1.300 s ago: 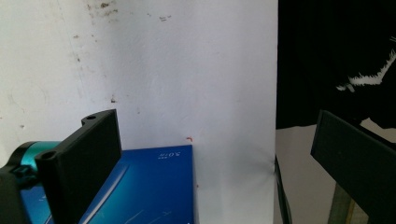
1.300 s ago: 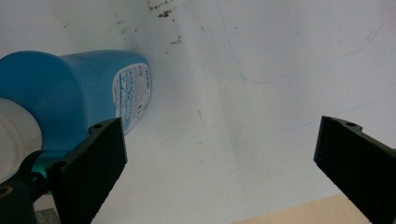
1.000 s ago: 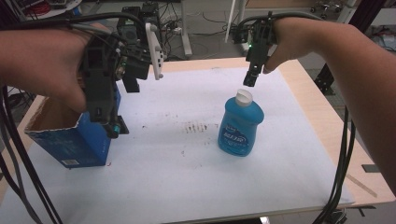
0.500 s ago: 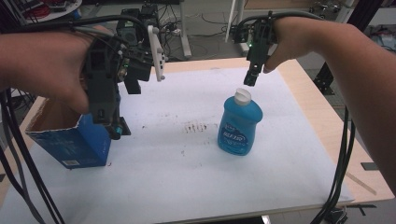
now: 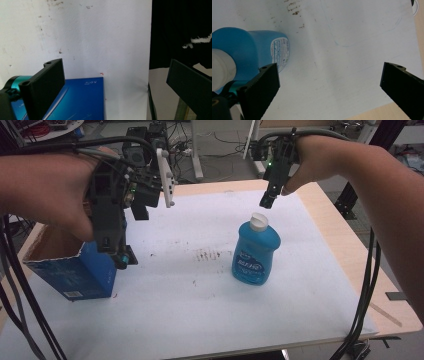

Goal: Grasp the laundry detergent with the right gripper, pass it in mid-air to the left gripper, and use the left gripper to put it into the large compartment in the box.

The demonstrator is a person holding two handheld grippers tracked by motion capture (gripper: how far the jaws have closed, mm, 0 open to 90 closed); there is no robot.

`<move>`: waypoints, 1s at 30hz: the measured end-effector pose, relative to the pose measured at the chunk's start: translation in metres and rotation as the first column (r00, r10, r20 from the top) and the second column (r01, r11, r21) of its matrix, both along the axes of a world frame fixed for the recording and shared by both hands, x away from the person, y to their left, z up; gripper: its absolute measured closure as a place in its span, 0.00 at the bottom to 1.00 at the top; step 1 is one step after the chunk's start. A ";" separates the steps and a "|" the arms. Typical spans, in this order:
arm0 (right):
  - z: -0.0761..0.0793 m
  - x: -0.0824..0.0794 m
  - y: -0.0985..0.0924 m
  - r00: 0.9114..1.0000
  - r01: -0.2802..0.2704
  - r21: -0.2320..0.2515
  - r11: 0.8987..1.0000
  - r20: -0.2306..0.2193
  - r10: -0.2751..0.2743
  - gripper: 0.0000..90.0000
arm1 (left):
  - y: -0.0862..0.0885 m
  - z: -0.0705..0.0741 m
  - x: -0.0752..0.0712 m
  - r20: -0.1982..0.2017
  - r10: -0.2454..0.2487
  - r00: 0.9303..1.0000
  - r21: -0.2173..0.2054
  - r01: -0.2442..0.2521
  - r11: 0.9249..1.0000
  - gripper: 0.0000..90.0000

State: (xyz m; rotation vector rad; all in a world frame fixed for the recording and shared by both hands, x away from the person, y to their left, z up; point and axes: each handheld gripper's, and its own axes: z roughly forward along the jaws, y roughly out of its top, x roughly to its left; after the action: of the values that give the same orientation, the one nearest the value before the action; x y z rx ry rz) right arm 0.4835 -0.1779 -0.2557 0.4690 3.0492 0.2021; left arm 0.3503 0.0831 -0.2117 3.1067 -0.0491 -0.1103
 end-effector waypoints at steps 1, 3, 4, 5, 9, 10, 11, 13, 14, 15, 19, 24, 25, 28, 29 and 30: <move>0.000 -0.001 -0.001 1.000 0.009 0.002 1.000 0.002 -0.009 0.02 | 0.000 -0.001 0.001 0.001 -0.003 1.000 -0.003 0.003 1.000 0.02; 0.001 -0.003 -0.004 1.000 0.010 0.017 1.000 0.012 -0.010 0.02 | 0.001 -0.001 0.001 0.003 -0.004 1.000 -0.005 0.004 1.000 0.02; 0.001 -0.004 -0.007 1.000 0.009 0.028 1.000 0.014 -0.010 0.02 | 0.001 -0.001 0.001 0.003 -0.004 1.000 -0.005 0.004 1.000 0.02; 0.002 -0.005 -0.009 1.000 0.017 0.039 0.999 0.012 -0.018 0.02 | 0.001 -0.001 0.001 0.006 -0.006 1.000 -0.005 0.006 1.000 0.02; 0.003 -0.011 -0.018 0.999 0.031 0.063 0.998 0.023 -0.032 0.02 | 0.001 -0.001 -0.001 0.007 -0.004 1.000 -0.001 0.004 1.000 0.02; 0.004 -0.015 -0.024 0.999 0.041 0.086 0.995 0.026 -0.043 0.02 | 0.001 0.000 -0.002 0.008 -0.003 1.000 0.000 0.003 1.000 0.02; 0.005 -0.017 -0.028 0.998 0.047 0.092 0.995 0.032 -0.050 0.02 | 0.001 0.000 -0.002 0.008 -0.003 1.000 0.000 0.003 1.000 0.02; 0.005 -0.023 -0.036 0.997 0.060 0.112 0.992 0.041 -0.065 0.02 | 0.001 0.000 -0.003 0.013 -0.002 1.000 0.000 0.002 1.000 0.02; 0.005 -0.025 -0.038 0.997 0.065 0.120 0.991 0.043 -0.071 0.02 | 0.001 0.000 -0.004 0.016 0.000 1.000 -0.002 0.000 1.000 0.02; 0.005 -0.028 -0.041 0.996 0.072 0.128 0.989 0.048 -0.079 0.02 | 0.000 0.000 -0.004 0.018 -0.006 1.000 0.003 0.006 1.000 0.02; 0.002 -0.038 -0.054 0.993 0.091 0.179 0.980 0.056 -0.102 0.02 | -0.001 0.000 -0.004 0.019 -0.004 1.000 0.000 0.004 1.000 0.02; -0.002 -0.047 -0.064 0.991 0.108 0.225 0.968 0.048 -0.121 0.02 | -0.001 0.001 -0.004 0.021 0.001 1.000 0.000 -0.001 1.000 0.02; -0.003 -0.049 -0.066 0.991 0.114 0.228 0.967 0.046 -0.128 0.02 | 0.000 0.001 -0.004 0.021 0.003 1.000 0.000 -0.003 1.000 0.02; -0.007 -0.055 -0.071 0.988 0.128 0.252 0.959 0.047 -0.144 0.02 | 0.000 0.000 -0.004 0.023 0.001 1.000 0.004 -0.001 1.000 0.02; -0.010 -0.059 -0.075 0.986 0.140 0.276 0.951 0.047 -0.159 0.02 | 0.000 0.000 -0.004 0.023 0.003 1.000 0.006 -0.003 1.000 0.02; -0.010 -0.059 -0.075 0.986 0.140 0.276 0.951 0.047 -0.159 0.02 | 0.001 0.000 -0.004 0.024 0.004 1.000 0.004 -0.004 1.000 0.02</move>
State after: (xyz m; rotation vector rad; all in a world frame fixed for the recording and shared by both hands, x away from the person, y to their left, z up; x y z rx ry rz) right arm 0.4248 -0.2527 -0.2653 0.6895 2.9115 0.6217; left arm 0.3459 0.0838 -0.2114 3.1122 -0.0435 -0.0735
